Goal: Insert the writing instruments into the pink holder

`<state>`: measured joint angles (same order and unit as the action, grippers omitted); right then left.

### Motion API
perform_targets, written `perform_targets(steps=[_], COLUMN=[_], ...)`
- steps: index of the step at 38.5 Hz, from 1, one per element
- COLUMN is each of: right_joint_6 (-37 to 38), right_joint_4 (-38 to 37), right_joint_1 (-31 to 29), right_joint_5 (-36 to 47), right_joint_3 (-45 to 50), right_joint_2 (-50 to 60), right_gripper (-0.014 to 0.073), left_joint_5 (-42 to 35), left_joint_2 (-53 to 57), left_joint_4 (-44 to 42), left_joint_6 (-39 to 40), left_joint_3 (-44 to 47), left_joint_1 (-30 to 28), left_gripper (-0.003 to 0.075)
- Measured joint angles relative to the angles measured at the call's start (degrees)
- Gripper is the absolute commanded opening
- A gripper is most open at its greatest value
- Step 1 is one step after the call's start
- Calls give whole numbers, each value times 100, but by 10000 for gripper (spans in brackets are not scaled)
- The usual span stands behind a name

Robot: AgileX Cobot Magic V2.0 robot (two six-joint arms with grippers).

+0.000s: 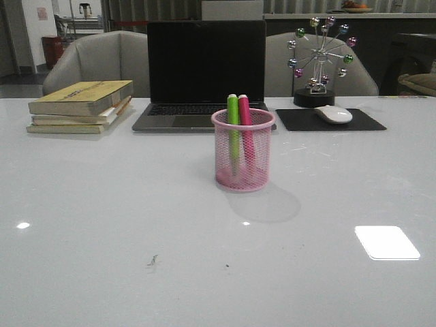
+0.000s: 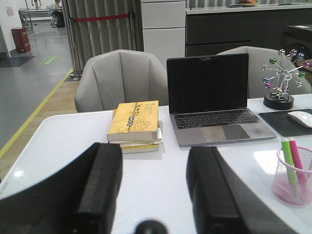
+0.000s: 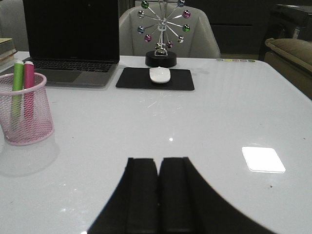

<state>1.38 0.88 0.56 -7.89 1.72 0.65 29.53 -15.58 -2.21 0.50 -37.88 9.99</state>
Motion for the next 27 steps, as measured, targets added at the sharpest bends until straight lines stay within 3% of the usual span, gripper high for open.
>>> perform_targets(steps=[8, 10, 15, 17, 27], right_joint_6=[0, 0, 0, 0, 0], right_joint_4=[0, 0, 0, 0, 0], right_joint_1=[0, 0, 0, 0, 0], right_joint_5=[0, 0, 0, 0, 0], right_joint_3=[0, 0, 0, 0, 0], right_joint_2=[0, 0, 0, 0, 0], right_gripper=[49, 49, 49, 49, 49], left_joint_5=[0, 0, -200, -492, -2622], left_joint_2=[0, 0, 0, 0, 0], left_joint_4=[0, 0, -106, -193, -566], left_joint_6=[0, 0, 0, 0, 0], left_joint_3=[0, 10, 223, 457, 1823], left_joint_1=[0, 0, 0, 0, 0], left_gripper=[364, 326, 148, 83, 99])
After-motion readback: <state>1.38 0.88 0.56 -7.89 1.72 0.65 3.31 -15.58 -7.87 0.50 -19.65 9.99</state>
